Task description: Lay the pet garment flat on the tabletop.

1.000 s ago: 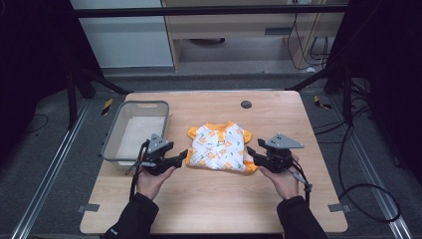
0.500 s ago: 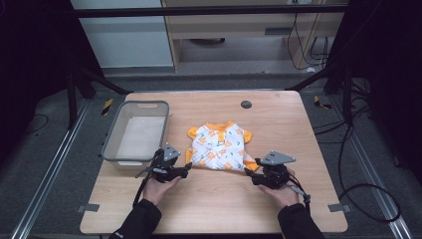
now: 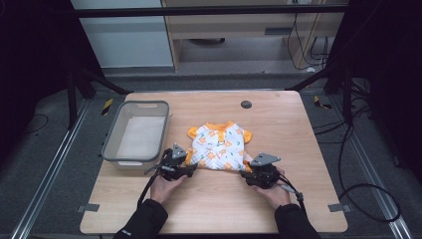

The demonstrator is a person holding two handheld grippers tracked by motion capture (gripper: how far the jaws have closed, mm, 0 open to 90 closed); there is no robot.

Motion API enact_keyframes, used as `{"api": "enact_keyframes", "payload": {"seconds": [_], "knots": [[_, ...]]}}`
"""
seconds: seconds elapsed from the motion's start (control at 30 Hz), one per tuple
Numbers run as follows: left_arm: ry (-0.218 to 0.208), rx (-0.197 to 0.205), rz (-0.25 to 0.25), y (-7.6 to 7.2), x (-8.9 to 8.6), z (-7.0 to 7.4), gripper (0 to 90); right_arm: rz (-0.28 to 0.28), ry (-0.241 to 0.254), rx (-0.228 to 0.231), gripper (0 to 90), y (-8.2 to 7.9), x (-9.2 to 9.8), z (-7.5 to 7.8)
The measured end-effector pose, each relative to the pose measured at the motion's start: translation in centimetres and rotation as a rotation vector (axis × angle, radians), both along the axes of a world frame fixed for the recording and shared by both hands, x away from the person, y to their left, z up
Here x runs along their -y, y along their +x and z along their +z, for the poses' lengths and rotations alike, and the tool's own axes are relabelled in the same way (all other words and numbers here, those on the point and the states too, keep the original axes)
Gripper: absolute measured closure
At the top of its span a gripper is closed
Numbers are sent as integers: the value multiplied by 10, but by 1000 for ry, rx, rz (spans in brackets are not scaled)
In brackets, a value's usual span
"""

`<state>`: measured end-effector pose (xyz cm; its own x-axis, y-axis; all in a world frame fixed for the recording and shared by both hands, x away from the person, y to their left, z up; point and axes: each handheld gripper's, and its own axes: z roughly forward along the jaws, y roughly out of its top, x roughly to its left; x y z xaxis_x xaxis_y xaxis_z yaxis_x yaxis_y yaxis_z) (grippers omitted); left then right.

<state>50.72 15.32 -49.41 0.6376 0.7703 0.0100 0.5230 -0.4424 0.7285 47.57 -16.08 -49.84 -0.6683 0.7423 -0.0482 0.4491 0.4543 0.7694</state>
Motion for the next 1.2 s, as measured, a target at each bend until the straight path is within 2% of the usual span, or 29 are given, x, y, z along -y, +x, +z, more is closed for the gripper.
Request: {"api": "enact_keyframes", "payload": {"seconds": [0.07,0.17,0.23,0.33,0.53,0.67,0.77,0.9,1.0,1.03,1.2], "knots": [[9,1,10,0,2,-2,519,4,-9,-4,596,1,-1,-2],[-13,0,35,0,3,-2,636,3,-30,10,691,2,-3,-2],[-28,0,36,-1,3,-3,702,1,-31,10,764,2,-3,-1],[-32,7,17,-4,4,0,777,6,-28,10,805,0,-4,2],[-92,14,-37,-21,0,21,804,29,28,33,816,-11,1,19],[-130,22,-78,-40,-5,38,805,59,79,35,816,-27,8,32],[-134,44,-107,-53,-7,50,804,81,111,40,816,-40,13,42],[-179,50,-119,-63,-12,67,804,99,174,33,816,-51,17,58],[-186,41,-109,-62,-14,73,802,102,201,27,814,-52,19,63],[-186,10,-86,-54,-12,74,801,85,219,1,811,-45,18,64],[-138,-55,-15,-20,1,61,791,-28,207,-82,800,-9,13,47]]}}
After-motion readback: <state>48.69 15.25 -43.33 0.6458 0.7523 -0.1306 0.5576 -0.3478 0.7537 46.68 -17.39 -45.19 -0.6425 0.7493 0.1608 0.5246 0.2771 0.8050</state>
